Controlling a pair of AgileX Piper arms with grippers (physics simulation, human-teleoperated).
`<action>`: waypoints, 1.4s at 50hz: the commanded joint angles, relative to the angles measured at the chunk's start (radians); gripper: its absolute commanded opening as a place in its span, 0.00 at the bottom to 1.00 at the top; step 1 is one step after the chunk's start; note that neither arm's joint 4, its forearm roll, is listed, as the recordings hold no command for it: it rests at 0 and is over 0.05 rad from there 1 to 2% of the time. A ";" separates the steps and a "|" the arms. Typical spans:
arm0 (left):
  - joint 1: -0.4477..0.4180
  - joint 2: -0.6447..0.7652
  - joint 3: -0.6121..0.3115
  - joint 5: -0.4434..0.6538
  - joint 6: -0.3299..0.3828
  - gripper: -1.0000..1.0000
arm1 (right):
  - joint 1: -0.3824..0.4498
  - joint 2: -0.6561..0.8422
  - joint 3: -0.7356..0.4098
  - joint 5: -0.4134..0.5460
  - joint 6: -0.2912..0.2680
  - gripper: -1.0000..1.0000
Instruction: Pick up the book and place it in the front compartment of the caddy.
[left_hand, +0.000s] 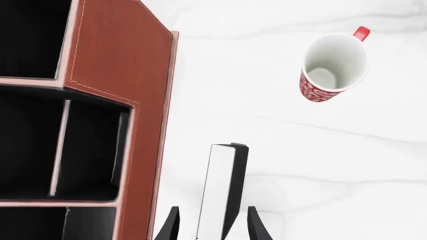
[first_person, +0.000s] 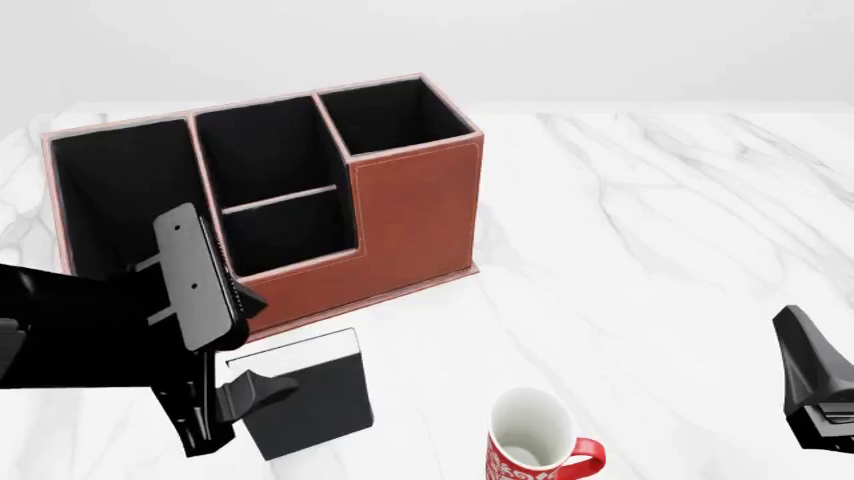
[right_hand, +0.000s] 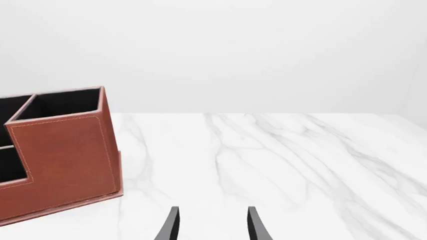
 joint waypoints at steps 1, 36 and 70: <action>0.025 -0.007 0.018 -0.019 -0.013 1.00 | -0.004 -0.002 0.001 0.000 -0.001 1.00; 0.039 0.044 0.047 -0.083 -0.027 1.00 | -0.004 -0.002 0.001 0.000 -0.001 1.00; 0.016 0.133 0.094 -0.198 -0.080 1.00 | -0.004 -0.002 0.001 0.000 -0.001 1.00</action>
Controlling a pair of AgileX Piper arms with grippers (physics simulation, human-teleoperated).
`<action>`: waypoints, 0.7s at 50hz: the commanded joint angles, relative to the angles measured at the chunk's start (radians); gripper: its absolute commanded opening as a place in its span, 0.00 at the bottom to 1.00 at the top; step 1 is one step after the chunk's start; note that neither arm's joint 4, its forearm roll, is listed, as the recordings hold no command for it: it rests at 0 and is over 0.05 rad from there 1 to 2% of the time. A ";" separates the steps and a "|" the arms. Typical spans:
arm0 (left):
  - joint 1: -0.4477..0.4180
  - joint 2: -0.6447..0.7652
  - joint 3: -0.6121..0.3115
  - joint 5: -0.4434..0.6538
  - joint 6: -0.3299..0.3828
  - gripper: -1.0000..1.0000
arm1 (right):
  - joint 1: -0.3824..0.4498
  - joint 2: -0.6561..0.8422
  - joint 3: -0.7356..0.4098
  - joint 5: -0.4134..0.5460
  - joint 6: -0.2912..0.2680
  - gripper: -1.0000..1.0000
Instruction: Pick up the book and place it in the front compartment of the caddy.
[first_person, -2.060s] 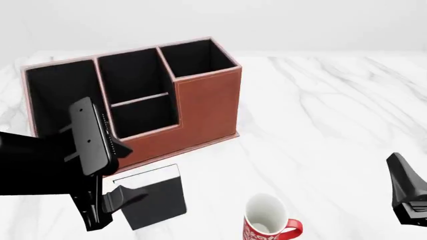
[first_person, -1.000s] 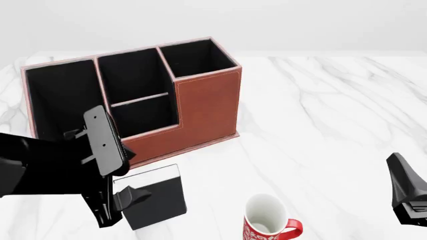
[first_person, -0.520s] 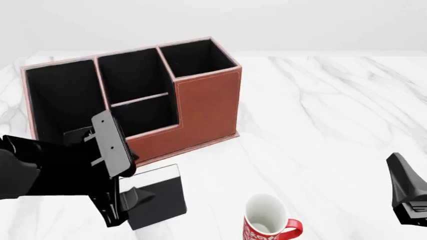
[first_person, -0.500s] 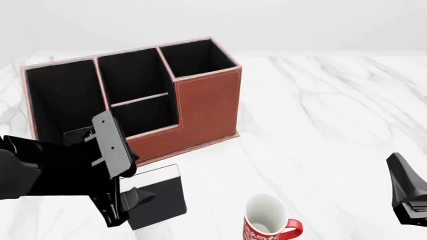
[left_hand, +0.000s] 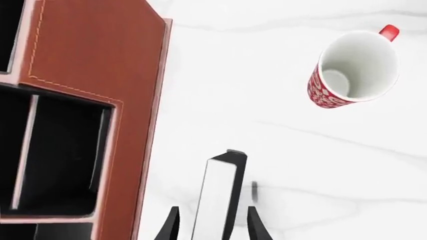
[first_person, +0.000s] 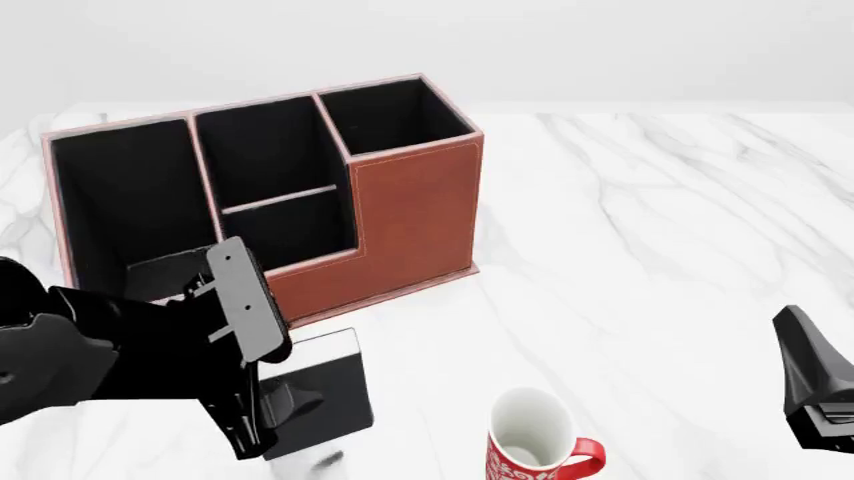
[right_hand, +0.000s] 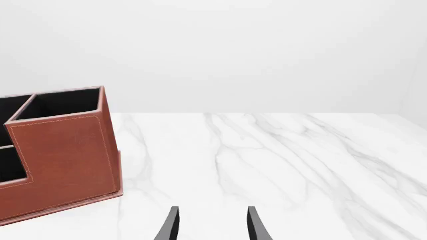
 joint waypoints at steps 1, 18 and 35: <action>0.017 0.005 0.015 -0.032 -0.028 1.00 | -0.004 -0.002 0.001 0.000 -0.001 1.00; -0.010 0.026 0.021 -0.073 -0.041 0.00 | -0.004 -0.002 0.001 0.000 -0.001 1.00; -0.018 -0.046 -0.135 0.093 0.097 0.00 | -0.004 -0.002 0.001 0.000 -0.001 1.00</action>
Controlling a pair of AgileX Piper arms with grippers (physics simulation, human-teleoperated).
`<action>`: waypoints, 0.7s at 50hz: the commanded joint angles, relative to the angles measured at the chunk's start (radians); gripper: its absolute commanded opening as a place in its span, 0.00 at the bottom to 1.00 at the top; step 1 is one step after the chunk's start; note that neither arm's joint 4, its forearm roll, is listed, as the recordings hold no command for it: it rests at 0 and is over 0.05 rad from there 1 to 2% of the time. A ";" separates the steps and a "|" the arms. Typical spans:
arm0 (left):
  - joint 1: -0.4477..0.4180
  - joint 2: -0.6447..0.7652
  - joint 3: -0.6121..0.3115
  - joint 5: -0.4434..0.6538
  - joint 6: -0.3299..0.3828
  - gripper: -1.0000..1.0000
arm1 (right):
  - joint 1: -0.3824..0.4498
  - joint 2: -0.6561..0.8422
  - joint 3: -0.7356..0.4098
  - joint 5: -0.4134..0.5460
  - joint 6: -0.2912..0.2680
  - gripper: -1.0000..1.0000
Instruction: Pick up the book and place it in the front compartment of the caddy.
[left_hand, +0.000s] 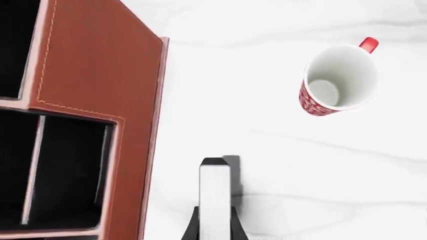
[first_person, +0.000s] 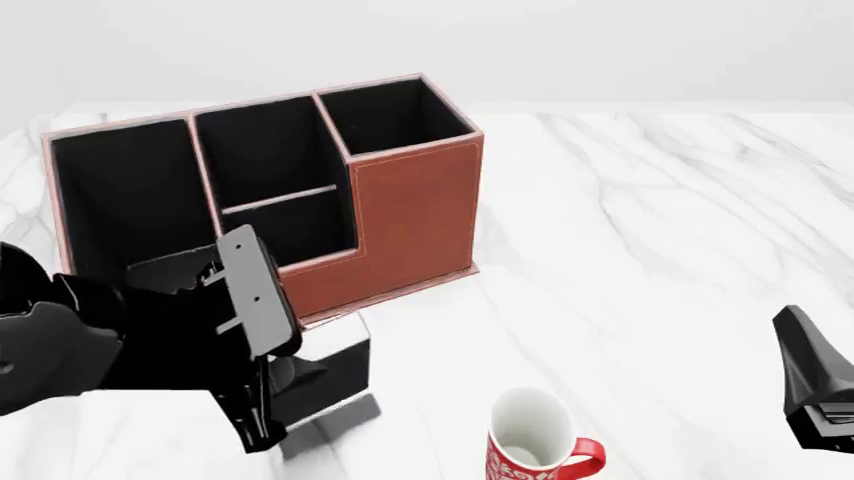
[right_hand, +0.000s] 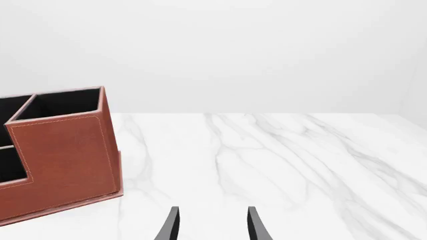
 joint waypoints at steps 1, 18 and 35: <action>0.013 -0.054 -0.103 0.101 0.082 0.00 | -0.004 -0.002 0.001 0.000 -0.001 1.00; 0.050 -0.026 -0.238 0.201 0.169 0.00 | -0.004 -0.002 0.001 0.000 -0.001 1.00; 0.140 -0.019 -0.332 0.215 0.270 0.00 | -0.004 -0.002 0.001 0.000 -0.001 1.00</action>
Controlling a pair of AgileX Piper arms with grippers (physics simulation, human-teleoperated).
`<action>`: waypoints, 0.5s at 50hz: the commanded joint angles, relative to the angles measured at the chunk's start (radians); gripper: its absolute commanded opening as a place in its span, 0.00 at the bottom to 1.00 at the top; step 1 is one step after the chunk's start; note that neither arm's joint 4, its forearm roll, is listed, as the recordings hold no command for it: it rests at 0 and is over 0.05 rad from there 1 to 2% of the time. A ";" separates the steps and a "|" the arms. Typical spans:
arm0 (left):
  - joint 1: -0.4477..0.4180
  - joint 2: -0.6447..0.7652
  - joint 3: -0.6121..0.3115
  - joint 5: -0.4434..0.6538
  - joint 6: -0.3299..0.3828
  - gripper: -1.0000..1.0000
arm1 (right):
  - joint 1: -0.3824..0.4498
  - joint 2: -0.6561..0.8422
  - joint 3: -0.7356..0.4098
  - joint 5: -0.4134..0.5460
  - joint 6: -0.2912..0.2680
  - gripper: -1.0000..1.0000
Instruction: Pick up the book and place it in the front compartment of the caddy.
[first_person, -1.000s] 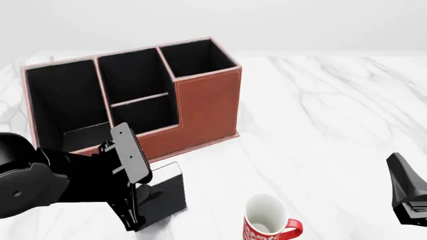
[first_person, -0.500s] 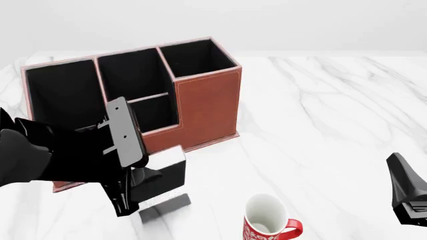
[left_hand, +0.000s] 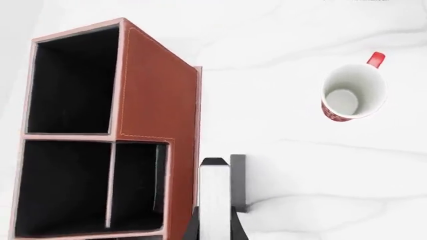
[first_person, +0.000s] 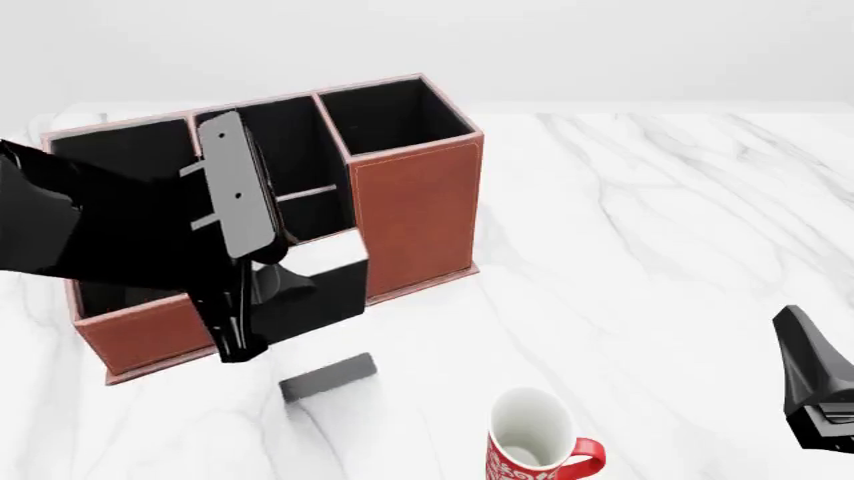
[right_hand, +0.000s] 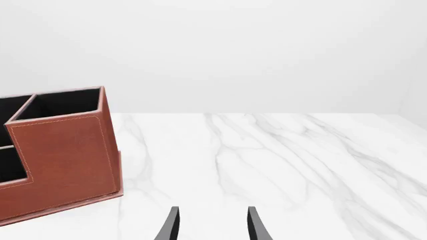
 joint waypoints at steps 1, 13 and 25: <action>0.083 -0.030 -0.061 0.014 0.088 0.00 | -0.004 -0.002 0.001 0.000 -0.001 1.00; 0.145 -0.013 -0.131 0.015 0.179 0.00 | -0.004 -0.002 0.001 0.000 -0.001 1.00; 0.202 0.025 -0.160 -0.053 0.284 0.00 | -0.004 -0.002 0.001 0.000 -0.001 1.00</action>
